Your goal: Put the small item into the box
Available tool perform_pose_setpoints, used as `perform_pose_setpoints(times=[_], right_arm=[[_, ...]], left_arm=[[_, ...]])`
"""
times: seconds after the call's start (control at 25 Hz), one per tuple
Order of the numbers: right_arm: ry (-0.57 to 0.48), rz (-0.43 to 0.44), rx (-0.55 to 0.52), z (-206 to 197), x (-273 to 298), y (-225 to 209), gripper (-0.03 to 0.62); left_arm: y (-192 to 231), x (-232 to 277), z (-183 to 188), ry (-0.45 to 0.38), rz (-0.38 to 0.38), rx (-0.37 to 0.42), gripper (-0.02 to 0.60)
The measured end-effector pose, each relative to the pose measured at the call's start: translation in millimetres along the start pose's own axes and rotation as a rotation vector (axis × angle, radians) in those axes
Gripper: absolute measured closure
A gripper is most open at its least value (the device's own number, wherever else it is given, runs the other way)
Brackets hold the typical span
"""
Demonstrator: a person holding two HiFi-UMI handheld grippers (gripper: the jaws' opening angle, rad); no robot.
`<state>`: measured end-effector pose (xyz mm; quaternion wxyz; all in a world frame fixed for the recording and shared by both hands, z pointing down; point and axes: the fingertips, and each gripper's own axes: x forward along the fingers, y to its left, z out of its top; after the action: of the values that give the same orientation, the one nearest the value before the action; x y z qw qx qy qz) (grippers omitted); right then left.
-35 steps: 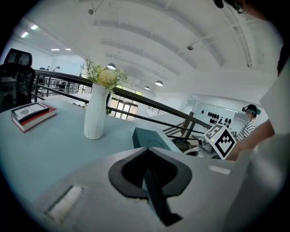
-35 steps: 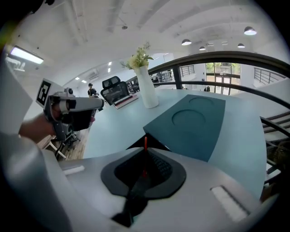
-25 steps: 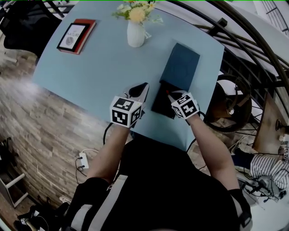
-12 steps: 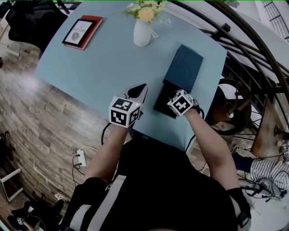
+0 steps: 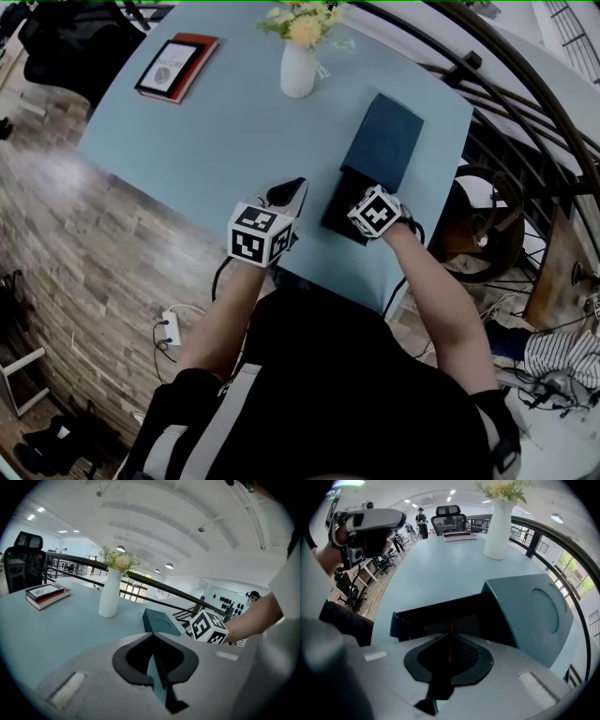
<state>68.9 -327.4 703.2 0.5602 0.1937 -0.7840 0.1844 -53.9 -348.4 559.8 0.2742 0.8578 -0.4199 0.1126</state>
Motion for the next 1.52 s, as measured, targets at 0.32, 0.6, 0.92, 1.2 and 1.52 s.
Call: perform_pose_setpoints(times=[0.32,0.6,0.92,1.2,1.52], right_arm=[[-0.058,-0.024,0.027,1,-6,-6,0.565],[-0.194,-0.023,0.120,0,-30,-10,0.563],[-0.338,-0.078,0.286,-19,-74,0,0.586],[-0.491,-0.113,0.473,-41,-114,18,0.592],[-0.623,-0.122,0.514,-51,-150,16,0.594]], left_arm=[[-9,-2,-4,0.021,-0.012,0.028,0.574],[-18,-8,-1,0.026,-0.033,0.063,0.574],[-29,-30,3,0.009,-0.075,0.128,0.574],[-34,-44,23,-0.037,-0.099,0.180,0.574],[-49,-59,46,-0.101,-0.088,0.205,0.574]])
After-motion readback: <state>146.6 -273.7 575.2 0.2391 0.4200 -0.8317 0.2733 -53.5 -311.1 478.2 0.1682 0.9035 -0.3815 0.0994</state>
